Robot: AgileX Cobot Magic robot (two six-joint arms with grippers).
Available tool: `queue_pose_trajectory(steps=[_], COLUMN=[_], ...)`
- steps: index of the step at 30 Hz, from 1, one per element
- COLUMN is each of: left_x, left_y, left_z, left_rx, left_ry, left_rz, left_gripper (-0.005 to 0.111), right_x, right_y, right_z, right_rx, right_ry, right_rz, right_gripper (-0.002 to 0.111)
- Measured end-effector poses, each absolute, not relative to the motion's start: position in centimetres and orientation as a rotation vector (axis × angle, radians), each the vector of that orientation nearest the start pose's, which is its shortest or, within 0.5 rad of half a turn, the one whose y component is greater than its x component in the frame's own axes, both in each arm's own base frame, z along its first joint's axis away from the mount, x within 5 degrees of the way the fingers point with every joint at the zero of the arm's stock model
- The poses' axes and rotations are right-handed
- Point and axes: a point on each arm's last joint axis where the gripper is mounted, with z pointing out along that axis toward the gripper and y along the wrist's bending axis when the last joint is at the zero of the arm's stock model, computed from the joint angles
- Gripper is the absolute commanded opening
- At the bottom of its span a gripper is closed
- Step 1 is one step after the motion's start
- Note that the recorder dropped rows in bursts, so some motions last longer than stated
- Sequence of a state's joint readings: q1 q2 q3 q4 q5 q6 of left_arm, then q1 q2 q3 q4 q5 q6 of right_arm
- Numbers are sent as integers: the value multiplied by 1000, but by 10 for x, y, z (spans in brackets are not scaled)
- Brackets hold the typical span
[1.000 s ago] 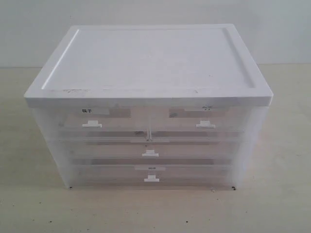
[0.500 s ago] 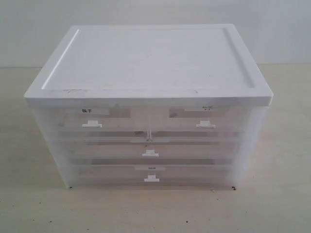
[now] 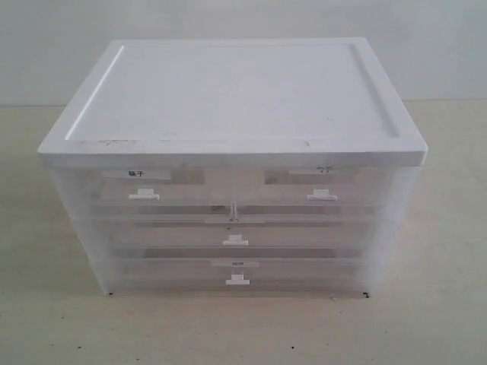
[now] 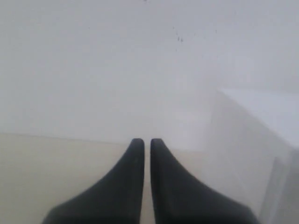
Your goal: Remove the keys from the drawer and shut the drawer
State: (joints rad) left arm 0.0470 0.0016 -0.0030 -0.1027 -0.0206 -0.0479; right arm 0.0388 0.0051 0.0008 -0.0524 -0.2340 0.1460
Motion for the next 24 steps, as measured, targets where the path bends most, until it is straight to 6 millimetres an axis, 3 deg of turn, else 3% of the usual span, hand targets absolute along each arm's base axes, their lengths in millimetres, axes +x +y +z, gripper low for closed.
queue_pose_trajectory(steps=[7, 12, 19, 24], left_x=[55, 53, 50, 38], left_y=[4, 4, -5, -35], left_z=[223, 229, 243, 280], left_rx=[-419, -425, -307, 71], left_ry=[1331, 1258, 1185, 1093], left_rz=[-412, -449, -506, -668], left_gripper=[4, 4, 4, 4], right_x=[48, 48, 46, 35], right_y=[4, 4, 4, 10], right_z=[243, 245, 250, 285], right_rx=[119, 194, 238, 124], right_ry=[1136, 1114, 1070, 1003], right_rz=[290, 415, 524, 499], right_gripper=[0, 0, 0, 0])
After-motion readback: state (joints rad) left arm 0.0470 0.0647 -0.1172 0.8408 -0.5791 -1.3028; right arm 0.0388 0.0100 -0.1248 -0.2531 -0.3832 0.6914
